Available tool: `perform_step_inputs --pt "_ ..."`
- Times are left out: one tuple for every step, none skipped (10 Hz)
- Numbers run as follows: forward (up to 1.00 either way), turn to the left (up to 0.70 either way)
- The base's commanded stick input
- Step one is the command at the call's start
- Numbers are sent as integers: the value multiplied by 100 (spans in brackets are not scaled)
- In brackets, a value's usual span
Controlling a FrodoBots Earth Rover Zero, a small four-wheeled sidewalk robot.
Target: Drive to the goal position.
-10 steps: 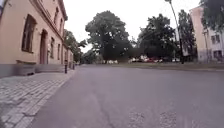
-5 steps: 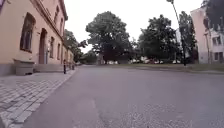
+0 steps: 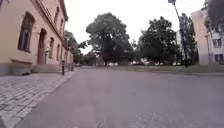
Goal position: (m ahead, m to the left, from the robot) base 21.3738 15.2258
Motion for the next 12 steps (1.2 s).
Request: perform_step_inputs --pt "45 0" --pt "45 0" --pt "45 0" --pt "45 0" --pt "45 0" --pt "45 0" --pt "45 0" --pt "45 0" --pt "45 0" --pt "45 0" --pt "45 0" --pt "45 0"
